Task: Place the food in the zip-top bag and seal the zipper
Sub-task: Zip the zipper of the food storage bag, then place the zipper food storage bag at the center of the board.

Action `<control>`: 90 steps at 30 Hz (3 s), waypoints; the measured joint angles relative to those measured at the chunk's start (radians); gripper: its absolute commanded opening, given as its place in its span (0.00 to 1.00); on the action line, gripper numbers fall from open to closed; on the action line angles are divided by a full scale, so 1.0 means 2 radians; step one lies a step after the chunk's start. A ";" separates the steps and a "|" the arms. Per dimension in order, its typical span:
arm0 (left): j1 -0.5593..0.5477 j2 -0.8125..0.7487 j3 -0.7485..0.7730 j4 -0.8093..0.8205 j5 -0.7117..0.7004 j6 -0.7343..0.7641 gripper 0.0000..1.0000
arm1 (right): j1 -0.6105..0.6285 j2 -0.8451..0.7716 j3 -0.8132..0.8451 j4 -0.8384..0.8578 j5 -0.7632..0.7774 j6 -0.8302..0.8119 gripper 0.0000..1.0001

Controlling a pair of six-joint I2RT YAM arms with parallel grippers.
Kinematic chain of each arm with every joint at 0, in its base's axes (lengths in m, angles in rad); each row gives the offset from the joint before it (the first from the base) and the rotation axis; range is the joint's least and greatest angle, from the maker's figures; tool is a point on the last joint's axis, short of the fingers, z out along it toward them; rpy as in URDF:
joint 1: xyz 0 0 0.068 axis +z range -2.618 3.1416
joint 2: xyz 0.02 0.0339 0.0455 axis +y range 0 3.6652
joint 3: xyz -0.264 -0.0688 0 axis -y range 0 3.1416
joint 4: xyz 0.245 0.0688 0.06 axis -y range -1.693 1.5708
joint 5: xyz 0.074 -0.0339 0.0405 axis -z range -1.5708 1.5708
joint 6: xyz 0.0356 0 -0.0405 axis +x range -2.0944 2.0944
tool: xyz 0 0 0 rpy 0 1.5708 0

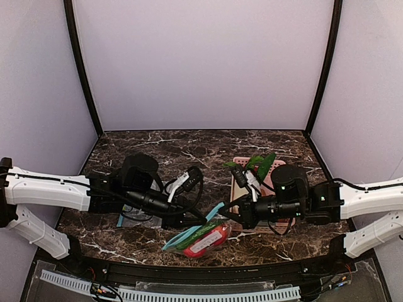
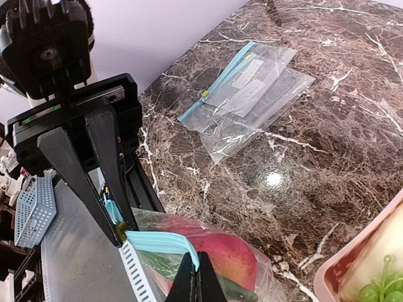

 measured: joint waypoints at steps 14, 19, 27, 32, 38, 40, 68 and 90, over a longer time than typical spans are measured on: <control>0.007 -0.009 -0.002 -0.012 -0.002 0.009 0.01 | -0.029 -0.014 -0.001 -0.018 0.006 0.020 0.00; 0.009 -0.011 -0.008 -0.014 -0.002 0.009 0.01 | -0.036 -0.023 -0.002 -0.027 0.008 0.023 0.00; 0.012 -0.021 -0.013 -0.017 0.000 0.009 0.01 | -0.046 -0.037 -0.002 -0.039 0.013 0.024 0.00; 0.013 -0.027 -0.021 -0.017 0.000 0.009 0.01 | -0.051 -0.043 -0.002 -0.049 0.015 0.024 0.00; 0.017 -0.035 -0.027 -0.023 0.002 0.009 0.01 | -0.056 -0.049 -0.003 -0.057 0.018 0.024 0.00; 0.017 -0.037 -0.028 -0.025 0.002 0.009 0.01 | -0.058 -0.051 -0.004 -0.057 0.019 0.024 0.00; 0.031 -0.069 -0.047 -0.043 0.003 0.011 0.01 | -0.076 -0.094 -0.006 -0.099 0.039 0.025 0.00; 0.036 -0.106 -0.072 -0.071 -0.009 -0.005 0.01 | -0.087 -0.094 -0.002 -0.120 0.038 -0.005 0.53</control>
